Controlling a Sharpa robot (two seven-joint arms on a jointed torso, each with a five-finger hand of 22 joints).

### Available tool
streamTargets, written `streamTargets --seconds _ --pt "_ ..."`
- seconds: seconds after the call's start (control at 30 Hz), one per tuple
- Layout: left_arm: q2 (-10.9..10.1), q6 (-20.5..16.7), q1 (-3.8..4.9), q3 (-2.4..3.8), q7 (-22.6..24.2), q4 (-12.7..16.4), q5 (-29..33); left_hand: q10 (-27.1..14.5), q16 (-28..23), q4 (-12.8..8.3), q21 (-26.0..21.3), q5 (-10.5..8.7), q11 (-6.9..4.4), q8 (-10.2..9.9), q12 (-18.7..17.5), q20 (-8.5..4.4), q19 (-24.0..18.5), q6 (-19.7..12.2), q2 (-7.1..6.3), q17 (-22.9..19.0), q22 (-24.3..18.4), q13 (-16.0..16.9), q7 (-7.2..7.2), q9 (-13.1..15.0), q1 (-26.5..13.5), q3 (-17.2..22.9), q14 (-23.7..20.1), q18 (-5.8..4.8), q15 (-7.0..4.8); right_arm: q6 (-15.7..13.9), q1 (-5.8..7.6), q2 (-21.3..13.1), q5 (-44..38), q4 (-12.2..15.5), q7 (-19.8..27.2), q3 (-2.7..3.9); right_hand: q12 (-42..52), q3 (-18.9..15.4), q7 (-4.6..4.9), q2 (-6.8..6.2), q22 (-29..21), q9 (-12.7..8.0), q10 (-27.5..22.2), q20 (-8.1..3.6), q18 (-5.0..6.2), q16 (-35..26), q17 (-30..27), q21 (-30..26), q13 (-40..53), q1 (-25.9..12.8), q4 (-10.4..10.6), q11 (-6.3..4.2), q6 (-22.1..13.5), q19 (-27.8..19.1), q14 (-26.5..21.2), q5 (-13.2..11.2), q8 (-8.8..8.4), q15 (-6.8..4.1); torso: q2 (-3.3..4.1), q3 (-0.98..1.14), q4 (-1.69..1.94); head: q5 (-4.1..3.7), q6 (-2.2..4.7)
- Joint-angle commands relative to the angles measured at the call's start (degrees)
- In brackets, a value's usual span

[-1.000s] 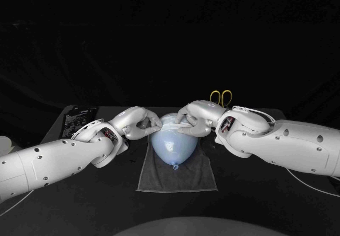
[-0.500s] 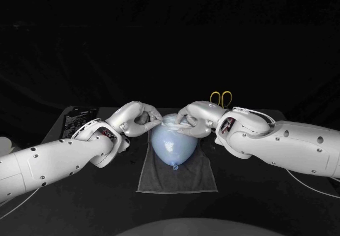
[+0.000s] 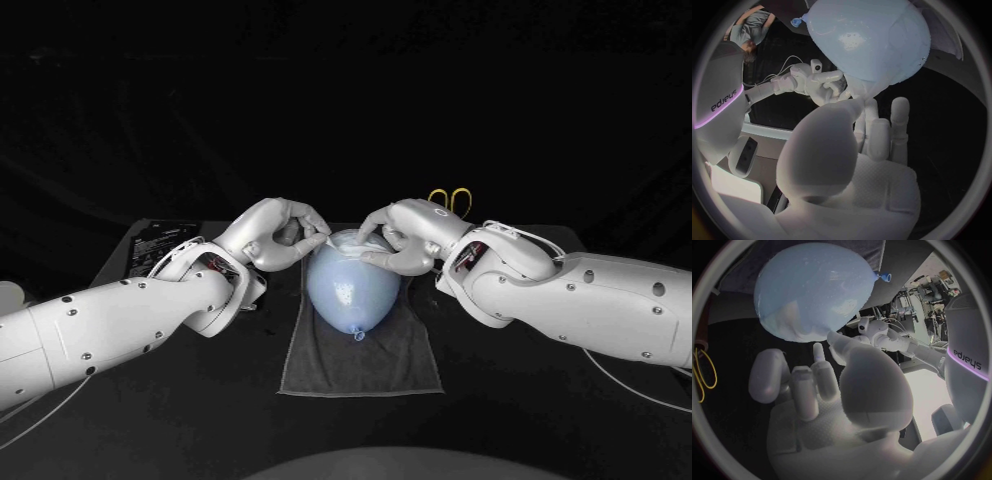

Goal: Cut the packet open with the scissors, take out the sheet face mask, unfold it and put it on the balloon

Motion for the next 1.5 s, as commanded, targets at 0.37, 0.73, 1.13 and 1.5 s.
streamTargets --seconds 0.37,0.73,1.13,1.5 --pt "1.5 5.8 2.66 0.29 -7.1 -0.3 5.5 0.0 0.8 -1.4 1.1 0.20 -0.23 2.8 0.7 -0.08 0.4 -0.8 -0.73 0.6 0.9 0.4 0.00 6.1 -2.2 2.9 0.8 -0.24 -0.06 -5.8 -0.02 -0.2 0.8 1.3 1.0 0.04 -0.9 -2.7 0.05 -1.01 8.8 -0.2 -1.0 0.40 0.36 0.4 14.4 -0.9 3.7 -0.6 1.2 0.20 0.2 -0.3 6.0 -0.3 -1.03 0.14 0.04 0.05 0.01 0.06 0.10" --pt "1.5 10.0 4.64 0.30 -10.5 -0.7 8.4 0.3 1.1 -2.6 1.7 0.19 -0.41 4.0 1.7 -0.06 0.2 -1.3 -1.25 0.9 1.4 1.0 -0.26 7.8 -5.8 5.5 0.9 -0.29 -0.19 -5.5 -0.02 2.3 0.2 -0.2 -4.7 0.07 -0.6 -5.5 -0.35 -0.48 8.7 -0.2 -0.7 0.29 0.44 0.4 14.3 -1.2 3.9 -2.3 4.1 -0.11 1.0 -0.3 6.0 -0.3 -1.21 -0.10 0.02 -0.10 0.09 -0.20 0.36" --pt "1.7 12.7 5.06 0.29 -11.9 -0.6 8.7 0.4 1.2 -3.0 1.8 0.18 -0.58 4.6 2.3 -0.07 0.1 -1.4 -1.33 0.8 1.4 1.4 -0.46 8.5 -7.2 6.2 0.9 -0.28 -0.31 -5.5 -0.02 6.2 3.3 -3.5 -9.0 0.11 -0.3 -7.3 -0.57 2.56 8.7 -0.2 -0.4 0.09 0.43 0.3 14.2 -1.2 4.2 -3.0 8.4 -0.31 1.6 -0.1 6.0 -0.1 -1.60 -0.30 0.03 -0.15 0.13 -0.29 0.47" --pt "1.5 13.9 5.14 0.31 -12.2 0.0 11.0 0.5 1.2 -3.3 1.8 0.18 -0.78 5.3 3.1 -0.08 -0.1 -1.6 -1.06 0.8 1.3 1.9 -0.74 9.6 -9.0 6.9 0.9 -0.27 -0.48 -5.0 -0.02 7.9 6.8 -4.7 -6.5 0.14 1.1 -5.2 -1.54 6.07 9.1 0.4 1.1 -0.39 0.22 0.4 14.5 0.2 5.6 1.1 7.6 -1.18 4.3 0.4 6.0 -0.2 -0.70 -0.98 0.01 -0.12 0.05 -0.31 0.53"
